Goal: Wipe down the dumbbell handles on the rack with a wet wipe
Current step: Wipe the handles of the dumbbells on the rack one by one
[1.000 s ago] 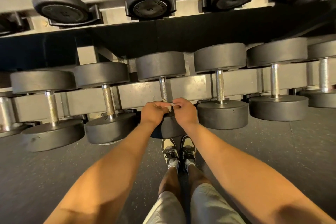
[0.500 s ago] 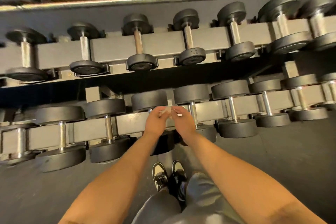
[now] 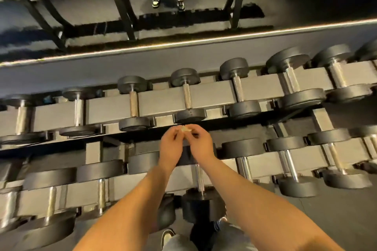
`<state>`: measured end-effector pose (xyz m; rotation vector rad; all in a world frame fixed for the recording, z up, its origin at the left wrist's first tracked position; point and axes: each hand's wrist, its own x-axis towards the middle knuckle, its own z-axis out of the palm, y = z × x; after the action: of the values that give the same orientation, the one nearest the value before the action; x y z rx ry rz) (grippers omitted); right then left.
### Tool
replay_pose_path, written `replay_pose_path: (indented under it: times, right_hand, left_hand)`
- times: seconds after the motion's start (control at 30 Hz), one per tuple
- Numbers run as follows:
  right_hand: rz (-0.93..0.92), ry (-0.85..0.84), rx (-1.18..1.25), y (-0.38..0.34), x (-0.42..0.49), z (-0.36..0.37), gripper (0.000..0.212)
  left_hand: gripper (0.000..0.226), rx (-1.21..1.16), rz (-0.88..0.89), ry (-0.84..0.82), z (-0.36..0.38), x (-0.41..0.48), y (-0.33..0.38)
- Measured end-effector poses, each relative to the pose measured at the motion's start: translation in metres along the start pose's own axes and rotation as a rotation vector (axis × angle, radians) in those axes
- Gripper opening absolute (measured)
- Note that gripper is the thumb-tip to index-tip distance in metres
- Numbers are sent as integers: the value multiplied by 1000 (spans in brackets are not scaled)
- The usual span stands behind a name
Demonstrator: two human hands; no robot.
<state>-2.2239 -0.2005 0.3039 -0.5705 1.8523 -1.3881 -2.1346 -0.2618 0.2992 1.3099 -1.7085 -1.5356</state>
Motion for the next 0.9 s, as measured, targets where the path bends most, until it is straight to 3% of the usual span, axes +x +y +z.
replay_pose_path:
  times: [0.13, 0.23, 0.5, 0.7, 0.9]
  right_hand:
    - [-39, 53, -117, -20, 59, -24, 16]
    - [-77, 115, -229, -26, 94, -37, 22]
    - [-72, 70, -283, -27, 172, -24, 22]
    - [-134, 42, -289, -29, 223, 0, 22]
    - [-141, 52, -303, -7, 218, 2, 22]
  left_hand:
    - [22, -44, 22, 182, 33, 44, 18]
    - [28, 37, -30, 171, 51, 74, 28]
    - [27, 294, -88, 158, 65, 128, 20]
    - [33, 239, -103, 172, 69, 170, 11]
    - [35, 210, -85, 197, 74, 165, 5]
